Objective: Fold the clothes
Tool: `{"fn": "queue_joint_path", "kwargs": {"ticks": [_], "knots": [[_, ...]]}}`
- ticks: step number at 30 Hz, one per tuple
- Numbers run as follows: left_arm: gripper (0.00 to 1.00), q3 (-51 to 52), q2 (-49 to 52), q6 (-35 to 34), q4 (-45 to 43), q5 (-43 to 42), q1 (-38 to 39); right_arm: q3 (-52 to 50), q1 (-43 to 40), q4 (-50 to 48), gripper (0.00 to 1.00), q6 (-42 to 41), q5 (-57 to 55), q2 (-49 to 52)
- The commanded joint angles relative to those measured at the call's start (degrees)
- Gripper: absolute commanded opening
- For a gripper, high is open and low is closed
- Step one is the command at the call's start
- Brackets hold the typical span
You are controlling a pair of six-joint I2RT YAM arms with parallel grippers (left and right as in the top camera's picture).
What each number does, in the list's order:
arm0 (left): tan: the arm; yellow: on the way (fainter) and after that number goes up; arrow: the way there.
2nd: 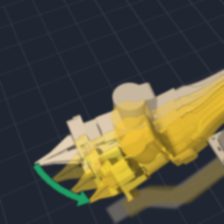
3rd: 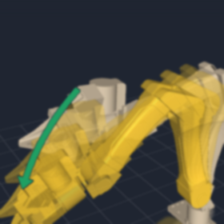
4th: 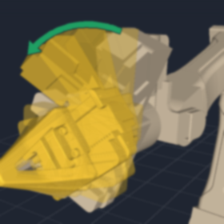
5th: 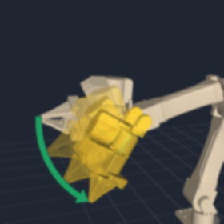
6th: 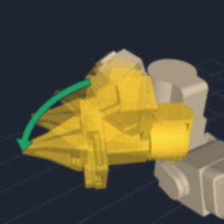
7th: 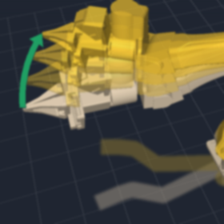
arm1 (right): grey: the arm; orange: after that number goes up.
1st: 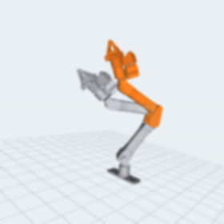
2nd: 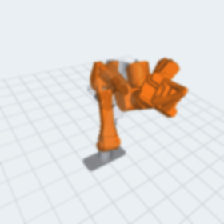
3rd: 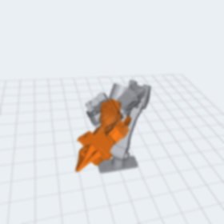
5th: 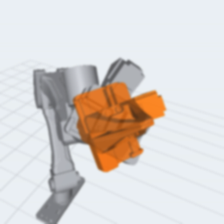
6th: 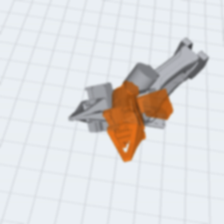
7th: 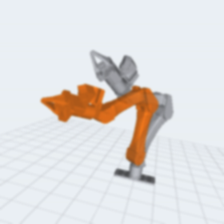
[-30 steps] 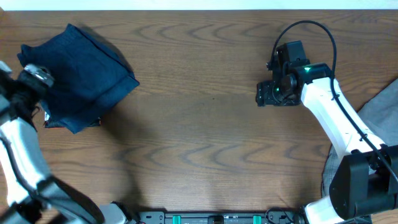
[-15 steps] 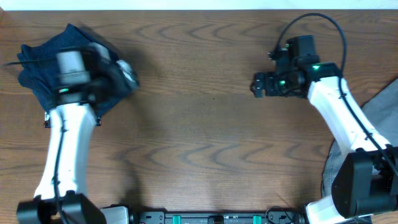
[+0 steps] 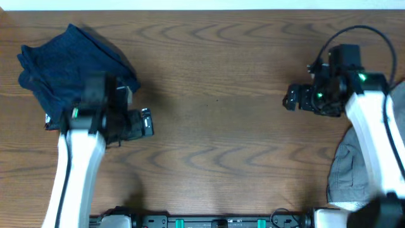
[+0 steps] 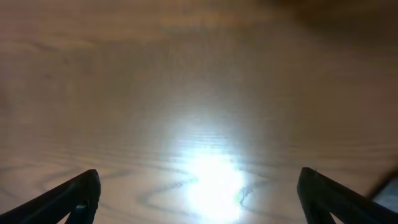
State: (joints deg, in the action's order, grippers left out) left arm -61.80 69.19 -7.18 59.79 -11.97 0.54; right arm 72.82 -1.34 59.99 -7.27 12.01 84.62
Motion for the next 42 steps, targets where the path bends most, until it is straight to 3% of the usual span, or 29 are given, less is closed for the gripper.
{"fn": "queue_joint_path", "kwargs": {"ticks": [1, 8, 14, 23, 32, 35, 42], "knots": [[0.98, 6.5, -12.8, 1.2, -3.5, 1.0, -0.1, -6.4, 1.9, -5.3, 0.99, -0.9, -2.3, -11.0], [0.98, 18.9, -39.3, -1.9, -14.5, 0.9, -0.1, -25.8, 6.3, -20.7, 0.99, -0.8, -7.5, -36.6], [0.98, 19.4, -50.3, -1.9, -14.7, 0.9, -0.1, -31.3, 6.3, -16.8, 0.99, -1.0, -7.3, -49.9], [0.98, 19.4, -52.1, -1.9, -12.5, 0.9, -0.1, -31.3, 6.3, -3.1, 0.99, -1.0, -7.3, -53.3], [0.98, 19.4, -52.1, -1.9, -9.0, 0.9, -0.1, -31.4, 6.3, 1.7, 0.99, 0.3, -8.6, -54.2], [0.98, 19.4, -52.1, -1.9, -9.0, 0.9, -0.1, -31.8, 6.3, -1.4, 0.99, 1.5, -8.8, -57.3], [0.98, 19.4, -52.1, -1.9, -9.0, 0.9, -0.1, -43.3, 6.3, -23.5, 0.99, 9.7, -8.6, -71.6]]}}
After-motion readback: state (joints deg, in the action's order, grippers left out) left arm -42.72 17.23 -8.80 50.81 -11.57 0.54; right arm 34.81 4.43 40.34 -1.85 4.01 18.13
